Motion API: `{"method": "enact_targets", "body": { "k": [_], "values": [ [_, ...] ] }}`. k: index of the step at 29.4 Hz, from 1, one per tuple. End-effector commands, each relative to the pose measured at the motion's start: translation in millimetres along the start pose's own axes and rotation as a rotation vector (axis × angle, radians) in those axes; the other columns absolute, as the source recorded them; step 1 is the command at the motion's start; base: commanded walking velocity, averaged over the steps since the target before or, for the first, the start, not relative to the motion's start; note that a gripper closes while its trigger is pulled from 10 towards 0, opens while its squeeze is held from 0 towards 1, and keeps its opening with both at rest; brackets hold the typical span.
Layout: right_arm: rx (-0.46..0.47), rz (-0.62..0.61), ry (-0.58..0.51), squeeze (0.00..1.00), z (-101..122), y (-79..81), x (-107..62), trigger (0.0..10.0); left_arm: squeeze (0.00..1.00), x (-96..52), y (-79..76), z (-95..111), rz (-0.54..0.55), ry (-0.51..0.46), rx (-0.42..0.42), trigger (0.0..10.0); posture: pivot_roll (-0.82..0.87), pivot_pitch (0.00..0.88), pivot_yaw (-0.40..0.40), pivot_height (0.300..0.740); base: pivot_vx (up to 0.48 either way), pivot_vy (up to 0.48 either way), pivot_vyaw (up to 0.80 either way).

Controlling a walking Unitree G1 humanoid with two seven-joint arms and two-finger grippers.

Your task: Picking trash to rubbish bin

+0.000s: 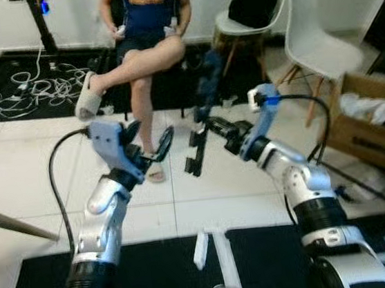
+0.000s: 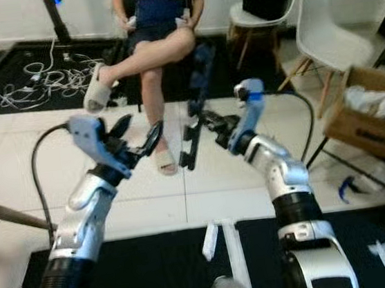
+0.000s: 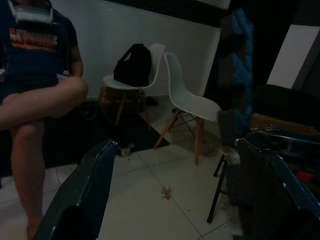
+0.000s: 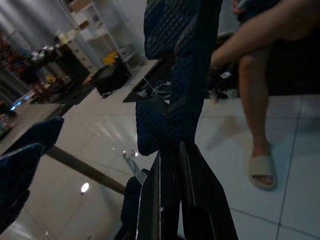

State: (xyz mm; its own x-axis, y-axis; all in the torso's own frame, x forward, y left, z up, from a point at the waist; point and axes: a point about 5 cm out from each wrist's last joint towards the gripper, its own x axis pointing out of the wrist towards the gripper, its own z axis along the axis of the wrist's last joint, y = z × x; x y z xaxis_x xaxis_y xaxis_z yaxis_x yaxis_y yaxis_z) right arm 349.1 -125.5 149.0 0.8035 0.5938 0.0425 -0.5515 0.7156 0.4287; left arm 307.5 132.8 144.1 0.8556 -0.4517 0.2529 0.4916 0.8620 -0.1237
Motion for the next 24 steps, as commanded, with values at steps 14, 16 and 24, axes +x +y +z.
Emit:
{"method": "enact_targets", "body": {
  "k": [14, 16, 24],
  "values": [
    [-0.016, -0.009, 0.001, 0.00, 2.6, -2.3, -0.5, 10.0, 0.00, 1.0, -1.6, -0.4, -0.005, 0.007, 0.032, 10.0, -0.04, 0.000, -0.016, 0.740, 0.000, 0.000, -0.77],
    [-0.017, -0.010, 0.003, 0.00, 2.5, -2.4, -0.5, 10.0, 0.00, 1.2, -1.8, -0.3, -0.005, 0.007, 0.036, 10.0, -0.04, 0.000, -0.016, 0.740, 0.000, 0.000, -0.77],
    [-0.019, -0.011, 0.004, 0.00, 2.6, -2.6, -0.4, 10.0, 0.00, 1.5, -1.9, -0.1, -0.007, 0.007, 0.038, 10.0, -0.04, 0.000, -0.016, 0.740, 0.000, 0.000, -0.76]
  ]
}}
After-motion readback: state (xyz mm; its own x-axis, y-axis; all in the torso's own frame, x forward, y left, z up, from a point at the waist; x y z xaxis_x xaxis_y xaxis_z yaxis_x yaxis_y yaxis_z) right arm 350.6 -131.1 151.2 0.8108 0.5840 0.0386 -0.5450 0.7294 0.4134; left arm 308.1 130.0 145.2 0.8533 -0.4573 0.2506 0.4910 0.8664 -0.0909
